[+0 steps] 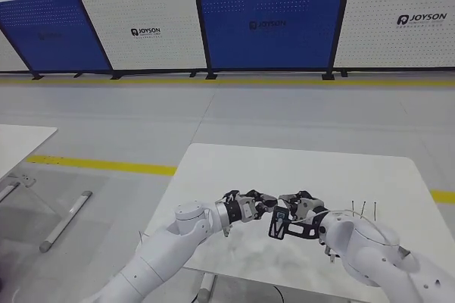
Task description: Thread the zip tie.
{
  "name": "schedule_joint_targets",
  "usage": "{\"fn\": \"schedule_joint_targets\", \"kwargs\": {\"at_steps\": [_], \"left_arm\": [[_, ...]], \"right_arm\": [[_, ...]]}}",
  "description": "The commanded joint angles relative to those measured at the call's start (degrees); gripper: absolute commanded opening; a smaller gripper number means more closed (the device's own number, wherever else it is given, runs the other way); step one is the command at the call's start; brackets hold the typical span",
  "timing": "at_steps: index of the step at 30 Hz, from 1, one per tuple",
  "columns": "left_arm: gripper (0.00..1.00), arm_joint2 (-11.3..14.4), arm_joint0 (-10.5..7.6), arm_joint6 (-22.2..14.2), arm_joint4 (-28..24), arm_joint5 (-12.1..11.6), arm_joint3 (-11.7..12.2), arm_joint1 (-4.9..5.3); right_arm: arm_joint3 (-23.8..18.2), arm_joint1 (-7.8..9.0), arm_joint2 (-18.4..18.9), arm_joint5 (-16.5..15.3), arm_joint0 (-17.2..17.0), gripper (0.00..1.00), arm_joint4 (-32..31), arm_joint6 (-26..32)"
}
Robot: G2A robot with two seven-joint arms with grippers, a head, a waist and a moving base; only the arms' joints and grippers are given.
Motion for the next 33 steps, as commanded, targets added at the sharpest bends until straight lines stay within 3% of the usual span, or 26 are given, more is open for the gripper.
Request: {"fn": "schedule_joint_targets", "kwargs": {"at_steps": [1,3,4,5,10,12,16,19,23,24,33], "left_arm": [[0.0,-0.13,0.08,0.43,0.55,-0.3,-0.35,0.04],[0.0,-0.23,0.36,0.57,0.71,-0.63,-0.66,0.05],[0.0,-0.31,0.51,0.78,1.13,-1.0,-0.86,0.07],[0.0,-0.34,0.66,0.82,1.35,-1.19,-1.03,0.08],[0.0,-0.63,1.79,2.98,4.53,-4.29,-2.28,0.18],[0.0,-0.66,2.81,4.75,7.25,-7.27,-3.19,0.23],[0.0,-0.59,5.49,6.45,13.56,-15.71,-4.18,0.33],[0.0,0.12,7.27,8.05,19.16,-21.94,-3.44,0.29],[0.0,1.71,8.72,13.18,28.07,-27.71,-2.16,0.04],[0.0,2.36,9.08,14.44,29.63,-28.69,-2.12,-0.12],[0.0,2.76,9.27,14.84,30.06,-28.6,-1.89,-0.22]], "right_arm": [[0.0,0.0,0.0,0.0,0.0,0.0,0.0,0.0],[0.38,-0.07,0.35,0.0,-0.74,0.0,0.54,-0.66],[0.49,-0.11,0.6,0.0,-1.1,0.28,0.89,-0.63],[0.55,-0.13,0.79,0.0,-1.3,0.99,1.23,-0.51],[0.46,0.12,1.91,0.0,-2.0,1.0,5.61,-0.98],[0.67,0.59,2.76,0.0,-2.08,1.0,9.14,-2.03],[1.67,2.17,6.7,0.0,-3.18,1.0,21.22,-5.52],[1.9,3.78,10.2,0.0,-4.67,1.0,29.62,-6.42],[1.01,5.81,13.56,0.0,-6.95,1.0,41.52,-6.7],[0.53,6.36,13.75,0.0,-7.13,1.0,44.56,-6.08],[0.53,6.36,13.75,0.0,-7.13,1.0,44.56,-6.08]]}}
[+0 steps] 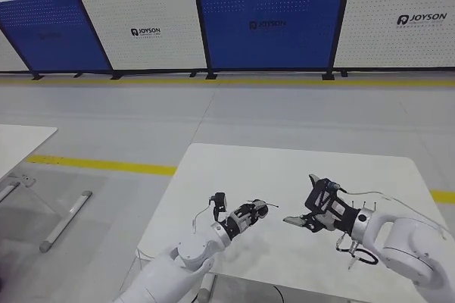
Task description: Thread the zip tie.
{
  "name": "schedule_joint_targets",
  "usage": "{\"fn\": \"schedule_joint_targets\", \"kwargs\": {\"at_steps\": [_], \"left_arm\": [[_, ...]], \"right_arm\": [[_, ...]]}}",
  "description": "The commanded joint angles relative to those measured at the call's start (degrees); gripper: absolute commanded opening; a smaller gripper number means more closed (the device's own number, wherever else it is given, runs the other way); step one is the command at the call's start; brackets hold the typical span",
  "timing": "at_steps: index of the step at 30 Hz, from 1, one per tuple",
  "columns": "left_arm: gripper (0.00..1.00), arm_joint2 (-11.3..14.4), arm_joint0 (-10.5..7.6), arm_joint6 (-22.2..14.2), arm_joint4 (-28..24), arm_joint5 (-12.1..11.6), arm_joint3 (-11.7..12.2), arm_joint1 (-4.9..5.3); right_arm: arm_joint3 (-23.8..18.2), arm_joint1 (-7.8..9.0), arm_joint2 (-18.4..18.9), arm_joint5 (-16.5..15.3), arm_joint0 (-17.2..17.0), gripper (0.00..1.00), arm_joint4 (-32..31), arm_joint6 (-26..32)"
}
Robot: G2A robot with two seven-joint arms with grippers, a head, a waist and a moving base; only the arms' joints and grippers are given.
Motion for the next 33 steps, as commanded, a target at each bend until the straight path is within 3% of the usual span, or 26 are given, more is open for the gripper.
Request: {"fn": "schedule_joint_targets", "kwargs": {"at_steps": [1,4,7,10,12,31,32,33], "left_arm": [[0.0,0.0,0.0,0.0,0.01,0.0,0.0,0.0],[0.0,-0.31,0.04,4.52,4.96,-1.64,0.0,-0.04],[0.0,-0.11,1.32,9.96,11.32,-5.09,-0.68,-0.18],[0.0,-0.32,2.79,11.21,15.93,-7.78,-1.2,-0.04],[0.0,-0.17,3.63,10.66,17.8,-8.35,-1.58,0.03],[0.0,-0.17,3.63,10.66,17.8,-8.35,-1.58,0.03],[0.0,-0.12,3.63,10.47,17.66,-8.17,-1.6,0.0],[0.0,-0.29,3.51,10.5,17.81,-7.96,-1.52,-0.02]], "right_arm": [[0.0,0.0,0.0,0.0,0.0,1.0,0.03,0.0],[0.09,-0.02,0.02,0.14,-0.16,1.0,0.24,-0.16],[2.71,-0.26,1.73,1.64,-1.42,1.0,8.21,-0.17],[6.08,-0.17,4.1,0.21,-1.97,1.0,18.57,3.23],[7.42,-0.13,5.12,0.63,-1.06,1.0,23.55,9.49],[7.47,-0.15,5.26,0.94,-0.87,1.0,24.04,10.23],[7.38,-0.2,5.29,2.1,-1.23,1.0,23.34,10.59],[7.28,-0.21,5.52,5.23,-1.24,1.0,22.64,12.11]]}}
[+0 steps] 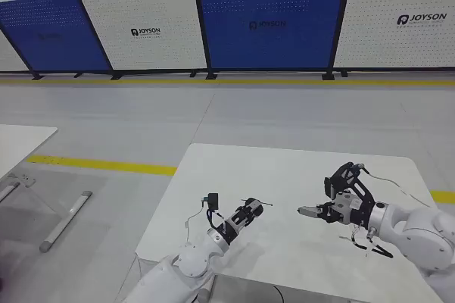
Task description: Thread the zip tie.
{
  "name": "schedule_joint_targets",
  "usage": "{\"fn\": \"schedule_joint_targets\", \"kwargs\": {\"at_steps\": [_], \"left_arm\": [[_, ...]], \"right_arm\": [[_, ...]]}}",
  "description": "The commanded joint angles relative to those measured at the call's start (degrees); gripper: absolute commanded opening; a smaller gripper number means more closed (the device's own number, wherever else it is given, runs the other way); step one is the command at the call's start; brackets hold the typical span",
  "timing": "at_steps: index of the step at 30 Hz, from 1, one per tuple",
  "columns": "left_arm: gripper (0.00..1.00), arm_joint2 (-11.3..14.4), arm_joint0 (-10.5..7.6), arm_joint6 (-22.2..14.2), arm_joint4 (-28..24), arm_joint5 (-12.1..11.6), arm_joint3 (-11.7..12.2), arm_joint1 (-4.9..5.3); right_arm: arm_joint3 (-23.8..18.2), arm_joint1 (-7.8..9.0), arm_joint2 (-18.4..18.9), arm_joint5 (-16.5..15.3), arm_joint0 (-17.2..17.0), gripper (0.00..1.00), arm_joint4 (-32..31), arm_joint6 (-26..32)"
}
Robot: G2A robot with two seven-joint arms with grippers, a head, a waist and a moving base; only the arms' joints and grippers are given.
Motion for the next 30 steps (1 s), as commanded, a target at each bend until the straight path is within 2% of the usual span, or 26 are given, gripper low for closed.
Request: {"fn": "schedule_joint_targets", "kwargs": {"at_steps": [1,3,5,6,14,16,18,21,24,25,28,30], "left_arm": [[0.0,-0.27,-0.12,0.34,0.77,0.36,0.12,-0.04],[0.0,-0.25,0.08,0.36,1.89,1.04,0.04,-0.07],[0.0,-0.25,0.08,0.36,1.89,1.04,0.04,-0.07],[0.0,-0.25,0.08,0.36,1.89,1.04,0.04,-0.07],[0.0,-0.25,0.08,0.36,1.89,1.04,0.04,-0.07],[0.0,-0.25,0.08,0.36,1.89,1.04,0.04,-0.07],[0.0,-0.25,0.08,0.36,1.89,1.04,0.04,-0.07],[0.0,-0.25,0.08,0.36,1.89,1.04,0.04,-0.07],[0.0,-0.25,0.08,0.36,1.89,1.04,0.04,-0.07],[0.0,-0.25,0.08,0.36,1.89,1.04,0.04,-0.07],[0.0,-0.25,0.08,0.36,1.89,1.04,0.04,-0.07],[0.0,-0.25,0.08,0.36,1.89,1.04,0.04,-0.07]], "right_arm": [[-0.51,-0.07,0.8,9.5,0.14,1.0,-1.95,3.01],[-4.6,-0.24,0.85,22.01,0.42,1.0,-7.83,6.42],[-7.2,-0.35,1.18,30.66,0.55,1.0,-12.57,8.29],[-7.73,-0.35,1.07,31.49,0.51,1.0,-13.52,8.74],[-7.38,-0.36,1.11,31.71,0.39,1.0,-13.57,8.67],[-6.1,-0.72,1.3,32.38,0.48,1.0,-11.19,10.38],[-4.22,-1.17,2.37,33.19,2.07,1.0,-7.43,13.23],[-1.54,-1.79,2.44,36.49,6.2,1.0,-6.2,22.67],[3.45,-2.81,2.05,37.02,10.67,1.0,-5.44,29.32],[4.82,-3.12,1.57,37.02,11.93,1.0,-6.86,31.16],[8.84,-4.39,-0.79,37.02,15.01,1.0,-16.4,37.49],[8.84,-4.39,-0.79,37.02,15.01,1.0,-16.4,37.49]]}}
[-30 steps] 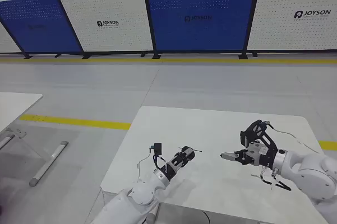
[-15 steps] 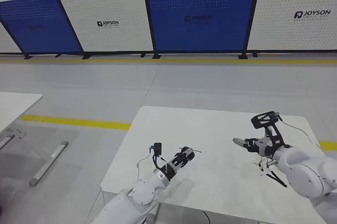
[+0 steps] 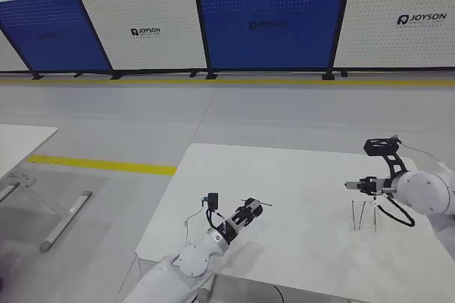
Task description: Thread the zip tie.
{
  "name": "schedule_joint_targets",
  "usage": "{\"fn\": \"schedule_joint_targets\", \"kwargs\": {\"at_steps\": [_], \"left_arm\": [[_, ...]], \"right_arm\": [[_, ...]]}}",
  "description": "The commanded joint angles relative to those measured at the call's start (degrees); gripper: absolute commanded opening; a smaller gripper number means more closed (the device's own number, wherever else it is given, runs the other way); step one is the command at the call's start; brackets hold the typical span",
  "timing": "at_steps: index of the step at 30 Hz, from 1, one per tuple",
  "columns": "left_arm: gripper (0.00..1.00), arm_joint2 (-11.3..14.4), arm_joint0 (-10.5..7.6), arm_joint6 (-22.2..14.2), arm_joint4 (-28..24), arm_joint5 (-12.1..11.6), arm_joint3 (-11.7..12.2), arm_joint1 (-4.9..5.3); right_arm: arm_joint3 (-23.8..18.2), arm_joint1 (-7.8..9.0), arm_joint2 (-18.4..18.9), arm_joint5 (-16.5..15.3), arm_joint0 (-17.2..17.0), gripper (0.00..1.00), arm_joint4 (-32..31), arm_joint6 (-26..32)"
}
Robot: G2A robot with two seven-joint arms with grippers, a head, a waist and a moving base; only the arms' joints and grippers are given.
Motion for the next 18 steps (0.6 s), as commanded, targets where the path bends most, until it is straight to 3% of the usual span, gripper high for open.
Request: {"fn": "schedule_joint_targets", "kwargs": {"at_steps": [1,16,18], "left_arm": [[0.0,0.0,0.0,0.0,0.0,0.0,0.0,0.0],[0.0,0.0,0.0,0.0,0.0,0.0,0.0,0.0],[0.0,0.0,0.0,0.0,0.0,0.0,0.0,0.0]], "right_arm": [[-0.09,0.02,0.18,0.0,-0.04,1.0,1.1,-1.01],[-0.09,0.02,0.18,0.0,-0.04,1.0,1.1,-1.01],[1.14,-0.13,0.28,-2.3,-0.73,1.0,3.45,-0.99]]}}
